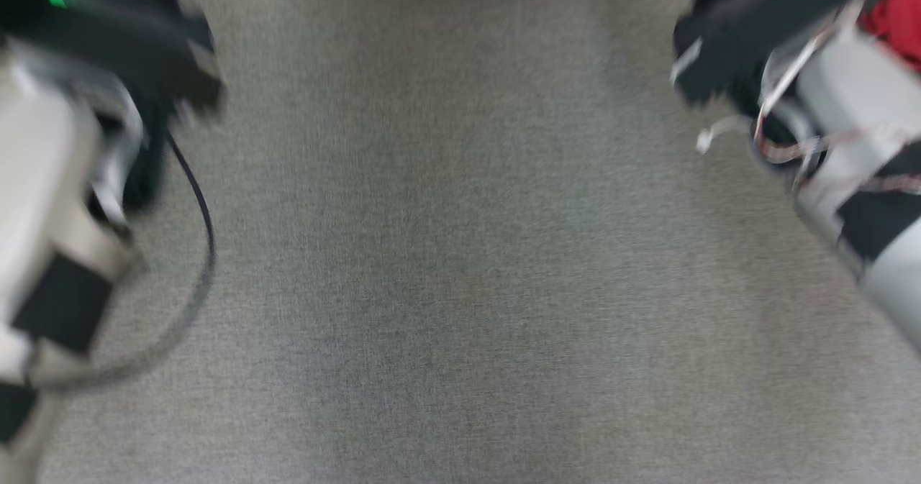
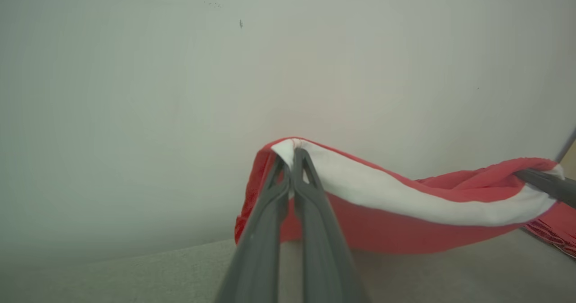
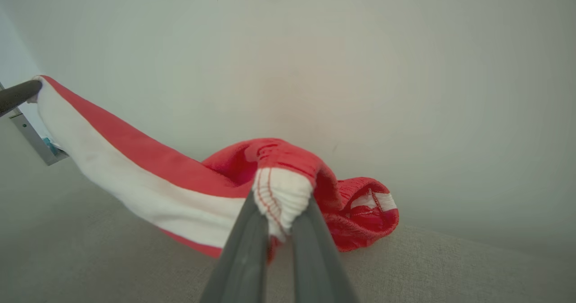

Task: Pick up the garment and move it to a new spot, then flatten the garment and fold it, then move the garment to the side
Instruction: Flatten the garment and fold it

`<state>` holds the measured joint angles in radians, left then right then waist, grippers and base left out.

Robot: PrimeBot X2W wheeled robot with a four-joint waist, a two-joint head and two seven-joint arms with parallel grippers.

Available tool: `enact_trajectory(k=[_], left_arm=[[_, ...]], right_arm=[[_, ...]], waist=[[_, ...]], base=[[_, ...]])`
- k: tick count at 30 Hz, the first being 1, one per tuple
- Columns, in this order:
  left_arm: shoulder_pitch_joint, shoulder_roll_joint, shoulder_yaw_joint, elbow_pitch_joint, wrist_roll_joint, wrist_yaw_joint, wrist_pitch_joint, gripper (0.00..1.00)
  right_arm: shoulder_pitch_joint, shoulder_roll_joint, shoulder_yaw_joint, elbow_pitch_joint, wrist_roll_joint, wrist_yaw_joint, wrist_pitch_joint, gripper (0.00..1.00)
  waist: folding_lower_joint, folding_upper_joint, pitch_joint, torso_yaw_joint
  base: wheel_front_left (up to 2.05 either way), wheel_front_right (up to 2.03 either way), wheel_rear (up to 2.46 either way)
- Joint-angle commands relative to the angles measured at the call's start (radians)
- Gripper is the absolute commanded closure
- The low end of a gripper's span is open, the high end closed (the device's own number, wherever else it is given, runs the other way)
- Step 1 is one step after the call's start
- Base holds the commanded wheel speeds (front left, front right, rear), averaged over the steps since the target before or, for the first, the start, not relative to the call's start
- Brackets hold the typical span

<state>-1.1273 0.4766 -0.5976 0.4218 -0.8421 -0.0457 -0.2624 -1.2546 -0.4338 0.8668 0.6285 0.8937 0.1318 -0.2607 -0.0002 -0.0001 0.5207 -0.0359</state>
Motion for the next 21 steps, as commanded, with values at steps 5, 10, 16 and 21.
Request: enact_trajectory(k=[5,10,16,21], left_arm=[[0.27,-0.004,0.046,-0.172,-0.002,0.067,-0.003,1.0],[0.509,-0.036,0.096,-0.267,0.017,0.109,-0.003,1.0],[0.73,-0.085,0.133,-0.3,0.056,0.103,-0.003,1.0],[0.863,-0.139,0.181,-0.306,0.07,0.09,-0.003,1.0]], right_arm=[[0.195,-0.033,-0.02,-0.1,-0.029,-0.003,-0.005,1.0],[0.373,-0.06,-0.051,-0.177,-0.063,-0.003,-0.005,1.0],[0.584,-0.101,-0.093,-0.251,-0.059,-0.003,-0.005,1.0],[0.755,-0.111,-0.136,-0.314,-0.063,-0.003,-0.003,1.0]], waist=[[0.0002,0.0001,-0.132,-0.023],[0.0002,0.0001,-0.198,-0.021],[0.0002,0.0001,-0.26,0.001],[0.0002,0.0001,-0.296,0.019]], base=[[0.0,0.0,0.0],[0.0,0.0,0.0],[0.0,0.0,0.0],[0.0,0.0,0.0]])
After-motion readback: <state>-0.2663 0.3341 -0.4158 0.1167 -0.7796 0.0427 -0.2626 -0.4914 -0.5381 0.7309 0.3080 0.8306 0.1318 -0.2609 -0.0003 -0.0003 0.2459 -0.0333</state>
